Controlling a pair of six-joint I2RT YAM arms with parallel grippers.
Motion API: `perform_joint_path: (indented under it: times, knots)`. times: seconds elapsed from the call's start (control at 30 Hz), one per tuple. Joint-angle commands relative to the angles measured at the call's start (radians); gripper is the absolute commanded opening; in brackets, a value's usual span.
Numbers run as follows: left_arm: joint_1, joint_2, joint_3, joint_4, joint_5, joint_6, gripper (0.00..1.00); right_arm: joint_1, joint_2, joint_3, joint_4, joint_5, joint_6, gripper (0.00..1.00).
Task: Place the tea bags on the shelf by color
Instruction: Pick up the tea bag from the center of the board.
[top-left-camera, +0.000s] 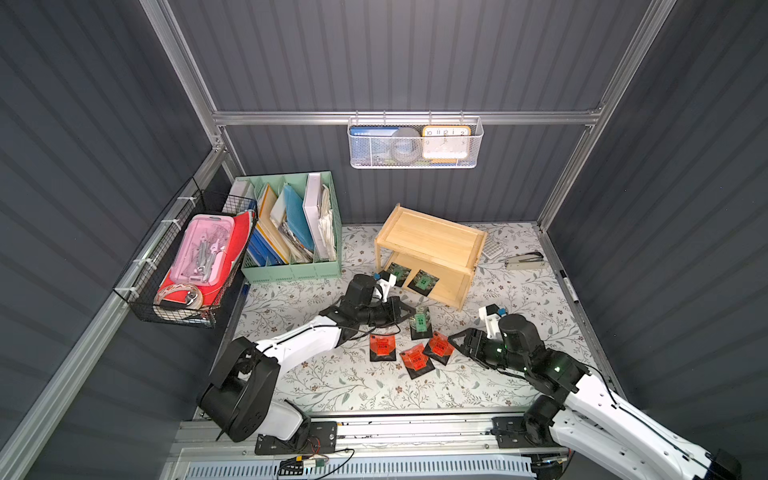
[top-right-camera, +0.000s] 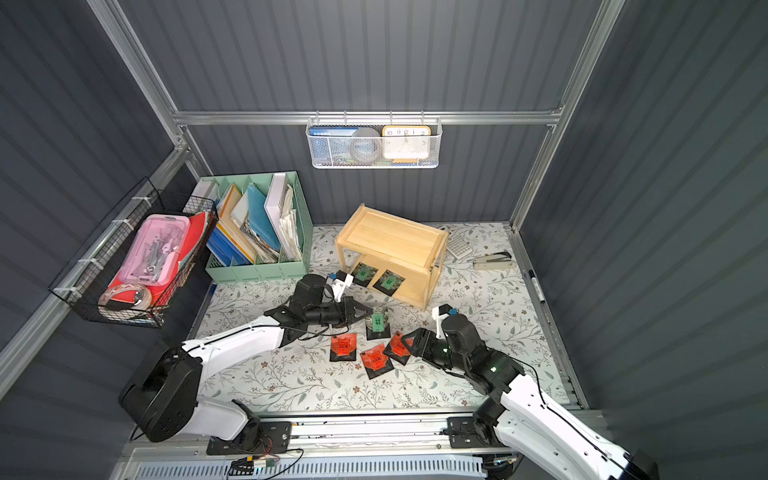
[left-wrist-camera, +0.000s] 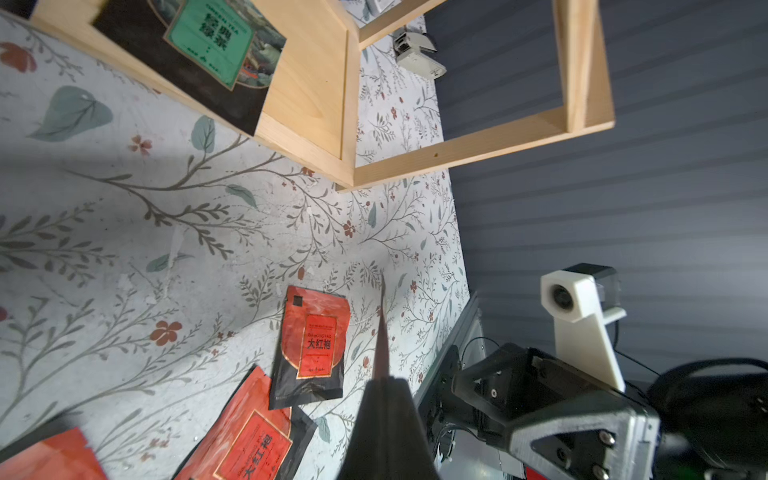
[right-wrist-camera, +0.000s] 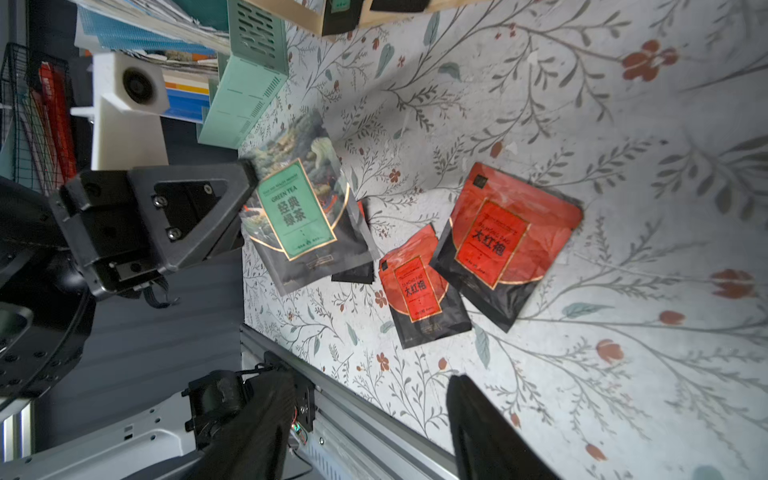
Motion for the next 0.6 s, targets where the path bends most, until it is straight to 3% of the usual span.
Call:
perform_joint_path:
  times: [0.0, 0.57]
  knots:
    - [0.005, -0.043, -0.002, -0.066, 0.123, 0.126, 0.00, -0.007, 0.007, -0.006, 0.031, -0.093, -0.013, 0.63]
    - [0.014, -0.184, -0.033, -0.091, 0.273, 0.153, 0.00, -0.029, 0.139, 0.059, 0.288, -0.264, -0.031, 0.55]
